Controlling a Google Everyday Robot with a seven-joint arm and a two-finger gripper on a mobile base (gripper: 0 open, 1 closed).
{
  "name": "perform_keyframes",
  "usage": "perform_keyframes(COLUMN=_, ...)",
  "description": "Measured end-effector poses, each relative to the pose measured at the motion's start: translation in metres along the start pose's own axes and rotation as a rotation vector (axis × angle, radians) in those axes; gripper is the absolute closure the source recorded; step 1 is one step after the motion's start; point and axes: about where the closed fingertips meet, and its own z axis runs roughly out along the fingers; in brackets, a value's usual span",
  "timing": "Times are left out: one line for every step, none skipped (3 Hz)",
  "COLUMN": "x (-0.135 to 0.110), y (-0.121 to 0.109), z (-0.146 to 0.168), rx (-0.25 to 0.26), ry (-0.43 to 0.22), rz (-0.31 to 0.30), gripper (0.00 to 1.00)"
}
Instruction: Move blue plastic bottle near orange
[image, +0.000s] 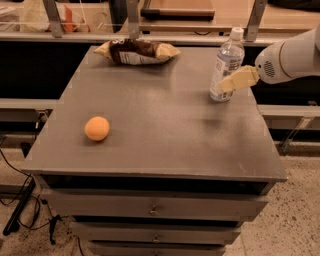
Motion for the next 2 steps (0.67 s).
perform_keyframes(x=-0.0081, y=0.0039, z=0.0134, rx=-0.012, ry=-0.036, rz=0.046, gripper=0.00)
perform_keyframes(x=-0.0149, y=0.0062, z=0.0215, rx=-0.020, ry=-0.059, rz=0.069, gripper=0.00)
